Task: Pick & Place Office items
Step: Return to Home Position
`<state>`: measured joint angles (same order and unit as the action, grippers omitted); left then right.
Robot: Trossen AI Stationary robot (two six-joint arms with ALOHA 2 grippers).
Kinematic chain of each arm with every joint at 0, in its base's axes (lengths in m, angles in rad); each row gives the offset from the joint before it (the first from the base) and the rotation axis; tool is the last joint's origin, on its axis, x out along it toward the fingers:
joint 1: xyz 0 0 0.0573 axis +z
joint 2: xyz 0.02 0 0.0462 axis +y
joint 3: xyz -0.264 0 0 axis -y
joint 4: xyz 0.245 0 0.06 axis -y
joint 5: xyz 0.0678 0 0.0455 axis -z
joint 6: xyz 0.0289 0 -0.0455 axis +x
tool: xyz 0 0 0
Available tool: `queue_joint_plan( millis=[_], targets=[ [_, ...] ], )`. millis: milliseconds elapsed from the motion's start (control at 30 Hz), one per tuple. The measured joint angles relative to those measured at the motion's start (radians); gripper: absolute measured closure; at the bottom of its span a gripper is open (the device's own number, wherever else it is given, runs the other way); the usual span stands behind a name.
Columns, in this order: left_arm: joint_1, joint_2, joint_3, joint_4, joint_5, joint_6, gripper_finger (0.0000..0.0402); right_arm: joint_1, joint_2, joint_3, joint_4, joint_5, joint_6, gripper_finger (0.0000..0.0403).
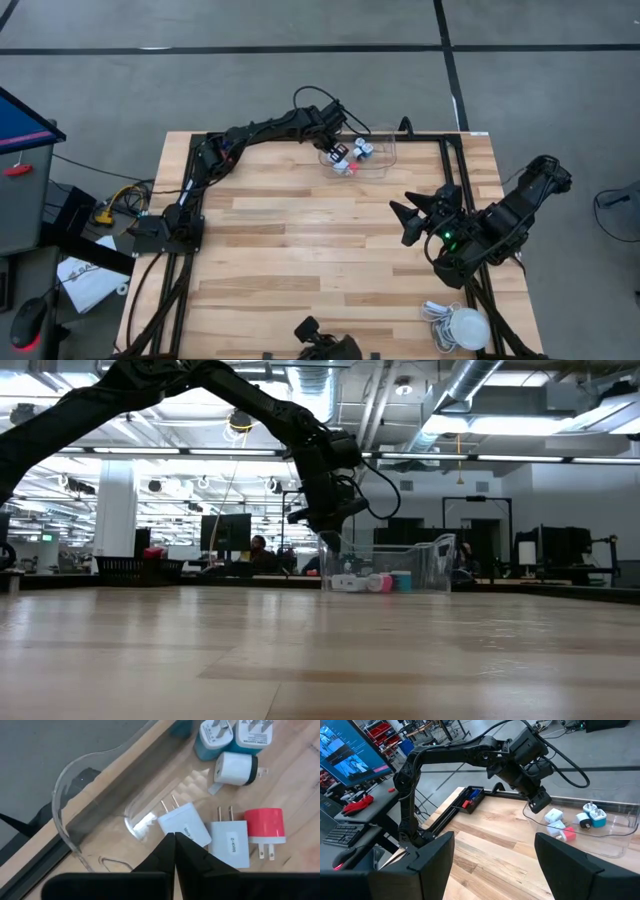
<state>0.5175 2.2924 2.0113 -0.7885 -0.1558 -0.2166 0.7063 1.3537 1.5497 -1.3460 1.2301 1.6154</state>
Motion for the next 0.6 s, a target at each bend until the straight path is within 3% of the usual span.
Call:
queue_joint_plan(
  millis=[333, 467, 600],
  targets=[
    [-0.003, -0.096, -0.002, 0.16, 0.013, 0.033, 0.0401, 0.0, 0.0, 0.0, -0.001, 0.001, 0.0, 0.0135],
    [-0.004, -0.248, -0.035, 0.27, 0.034, 0.197, 0.0401, -0.001, 0.0, 0.0, -0.002, 0.001, 0.0, 0.0135],
    [0.039, -0.484, -0.204, 0.33, 0.061, 0.243, 0.0401, 0.0, 0.0, 0.0, -0.001, 0.002, 0.0, 0.0135]
  ],
)
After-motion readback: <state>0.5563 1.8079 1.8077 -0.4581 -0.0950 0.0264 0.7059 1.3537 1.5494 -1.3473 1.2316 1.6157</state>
